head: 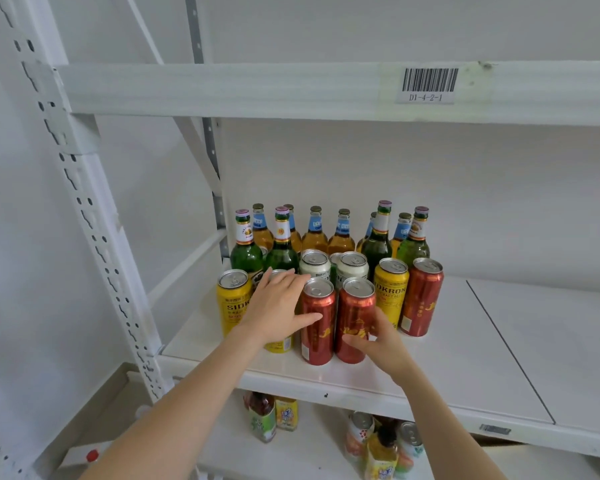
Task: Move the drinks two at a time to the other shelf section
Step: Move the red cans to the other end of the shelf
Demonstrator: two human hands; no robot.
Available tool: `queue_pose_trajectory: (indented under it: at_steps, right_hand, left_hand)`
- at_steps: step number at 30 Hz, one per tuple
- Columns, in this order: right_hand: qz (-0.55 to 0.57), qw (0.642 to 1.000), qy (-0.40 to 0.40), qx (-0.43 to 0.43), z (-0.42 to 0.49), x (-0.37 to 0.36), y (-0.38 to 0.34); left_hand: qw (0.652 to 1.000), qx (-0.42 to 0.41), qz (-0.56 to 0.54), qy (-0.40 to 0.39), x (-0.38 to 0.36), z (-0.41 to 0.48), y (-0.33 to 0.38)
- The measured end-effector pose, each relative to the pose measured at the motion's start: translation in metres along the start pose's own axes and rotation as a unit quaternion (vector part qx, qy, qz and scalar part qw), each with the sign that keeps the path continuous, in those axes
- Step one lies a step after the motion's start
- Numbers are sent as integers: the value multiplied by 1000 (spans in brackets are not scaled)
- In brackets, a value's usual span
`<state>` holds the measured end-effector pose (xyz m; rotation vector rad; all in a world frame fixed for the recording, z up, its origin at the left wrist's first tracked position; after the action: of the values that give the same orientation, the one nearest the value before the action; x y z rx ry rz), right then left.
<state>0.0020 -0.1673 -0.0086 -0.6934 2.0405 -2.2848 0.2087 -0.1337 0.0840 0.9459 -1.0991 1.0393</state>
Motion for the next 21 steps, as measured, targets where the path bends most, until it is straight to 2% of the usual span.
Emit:
queue_pose_trajectory:
  at_steps: [4,7,21]
  right_hand:
    - [64,998,-19,-16,6,-1,3]
    - [89,996,-14,-23,5,0,4]
    - [165,984,40,-59,-38,16,8]
  left_hand:
    - [996,-9,-30,-81,7,15,2]
    - [994,-2,-51,-97,9,19,5]
    - [987,11,-158,-10,7,-7,15]
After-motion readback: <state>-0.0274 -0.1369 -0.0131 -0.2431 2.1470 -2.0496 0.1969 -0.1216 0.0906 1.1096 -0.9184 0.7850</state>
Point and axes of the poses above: each hand's wrist, its own z-axis towards the middle knuckle, its own x-axis out of the back of the hand, y = z × x, the point moved 6 cm from there along z, towards the middle knuckle, and after that the axes turned 9 degrees about -y, right-handed, at the moved point
